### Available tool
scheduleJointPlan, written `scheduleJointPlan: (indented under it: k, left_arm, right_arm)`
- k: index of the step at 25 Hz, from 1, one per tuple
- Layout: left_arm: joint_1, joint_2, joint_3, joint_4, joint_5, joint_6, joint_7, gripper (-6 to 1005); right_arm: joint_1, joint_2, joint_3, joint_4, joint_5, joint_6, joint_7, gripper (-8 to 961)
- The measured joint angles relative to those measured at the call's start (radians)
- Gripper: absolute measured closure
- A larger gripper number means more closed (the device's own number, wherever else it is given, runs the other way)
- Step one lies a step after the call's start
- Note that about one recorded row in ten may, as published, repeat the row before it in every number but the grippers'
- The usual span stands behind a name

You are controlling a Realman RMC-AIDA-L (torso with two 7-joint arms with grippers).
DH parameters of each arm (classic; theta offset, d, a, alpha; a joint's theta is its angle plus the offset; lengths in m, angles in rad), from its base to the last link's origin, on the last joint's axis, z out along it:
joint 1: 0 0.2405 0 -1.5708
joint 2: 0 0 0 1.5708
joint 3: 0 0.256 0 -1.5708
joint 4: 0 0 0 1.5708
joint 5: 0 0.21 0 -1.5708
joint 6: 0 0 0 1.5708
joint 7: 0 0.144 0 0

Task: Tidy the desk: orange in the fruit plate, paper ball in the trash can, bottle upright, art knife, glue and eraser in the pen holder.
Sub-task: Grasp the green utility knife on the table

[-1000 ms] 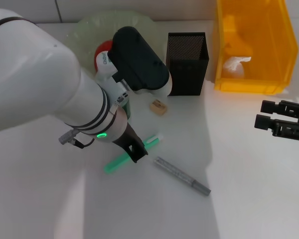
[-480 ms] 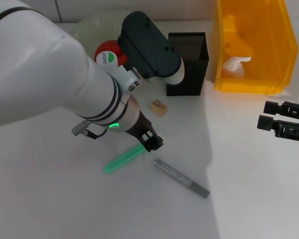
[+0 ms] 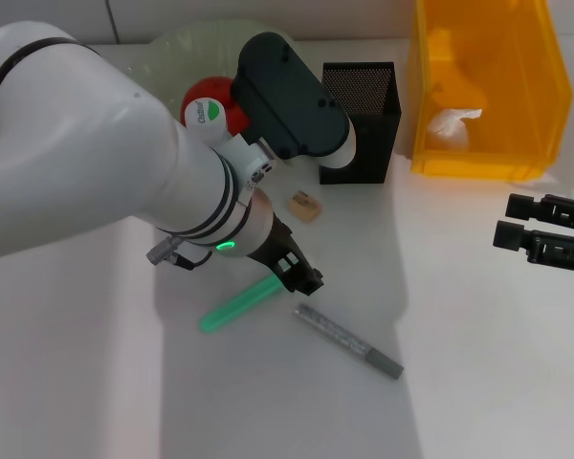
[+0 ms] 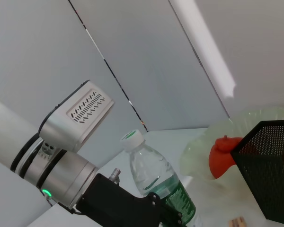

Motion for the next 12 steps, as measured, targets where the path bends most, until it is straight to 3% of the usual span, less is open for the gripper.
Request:
scheduleJointPlan:
  k: [7, 12]
  left_arm:
    - [-0.003, 0.0, 0.004, -0.016, -0.009, -0.017, 0.0, 340]
    - [-0.023, 0.0, 0.021, -0.078, -0.037, -0.06, 0.009, 401]
  right_arm:
    - [0.003, 0.001, 0.0, 0.005, -0.002, 0.009, -0.005, 214]
    - [0.01, -0.001, 0.0, 0.021, -0.005, 0.018, -0.008, 214]
